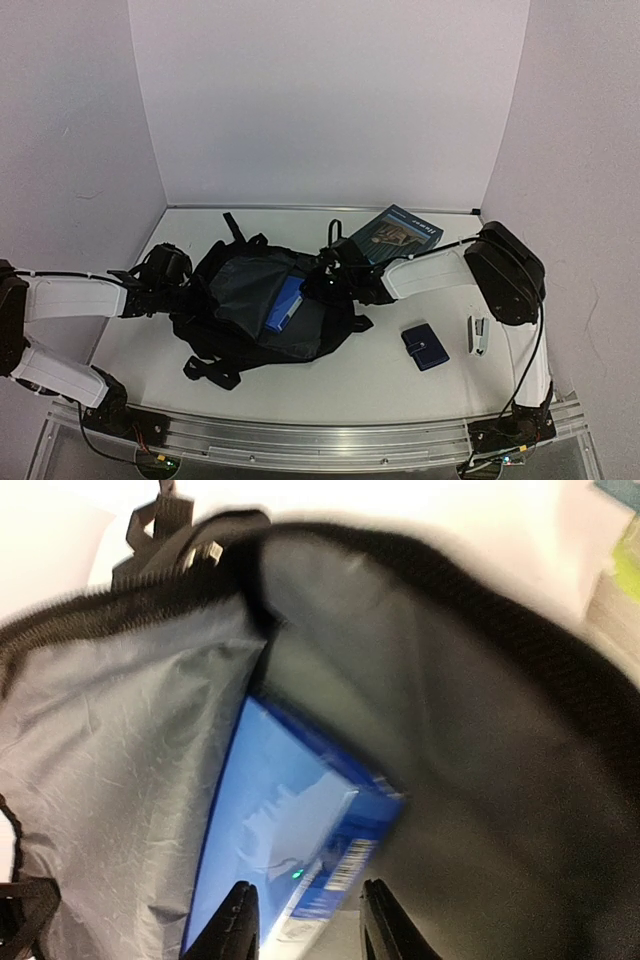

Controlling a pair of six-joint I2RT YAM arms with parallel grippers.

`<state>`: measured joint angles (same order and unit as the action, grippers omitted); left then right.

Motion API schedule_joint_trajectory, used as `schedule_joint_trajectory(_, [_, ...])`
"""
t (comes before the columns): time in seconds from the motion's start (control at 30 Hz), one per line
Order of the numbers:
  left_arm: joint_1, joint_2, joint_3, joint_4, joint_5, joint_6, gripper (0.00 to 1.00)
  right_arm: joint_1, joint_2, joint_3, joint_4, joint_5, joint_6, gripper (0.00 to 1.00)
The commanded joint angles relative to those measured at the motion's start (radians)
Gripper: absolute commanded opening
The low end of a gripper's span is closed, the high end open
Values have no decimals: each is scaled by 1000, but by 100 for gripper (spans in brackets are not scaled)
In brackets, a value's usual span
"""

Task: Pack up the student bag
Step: Place the files in the student bag, then pick up the book from the center of the board.

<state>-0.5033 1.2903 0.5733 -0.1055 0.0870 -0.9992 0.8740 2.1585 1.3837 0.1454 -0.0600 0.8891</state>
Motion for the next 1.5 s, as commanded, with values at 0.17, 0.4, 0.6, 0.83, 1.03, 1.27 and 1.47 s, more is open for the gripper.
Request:
schedule_joint_trajectory(0.17, [55, -23, 11, -50, 58, 48, 25, 9, -353, -118, -67, 138, -75, 64])
schedule_joint_trajectory(0.4, [64, -90, 40, -79, 82, 122, 61, -35, -539, -218, -142, 164, -104, 84])
schedule_joint_trajectory(0.6, [66, -141, 59, -92, 124, 179, 88, -188, -662, -353, -169, 80, -93, 98])
schedule_joint_trajectory(0.83, [70, -190, 105, -217, 43, 220, 99, -408, -727, -511, -87, -129, -91, 98])
schedule_joint_trajectory(1.03, [94, -222, 141, -302, 20, 229, 100, -519, -701, -644, 127, -317, 19, 98])
schedule_joint_trajectory(1.27, [114, -257, 170, -307, 45, 226, 100, -520, -596, -728, 376, -385, 149, 98])
schedule_joint_trajectory(1.47, [120, -272, 194, -329, 58, 229, 100, -521, -503, -738, 513, -397, 210, 98])
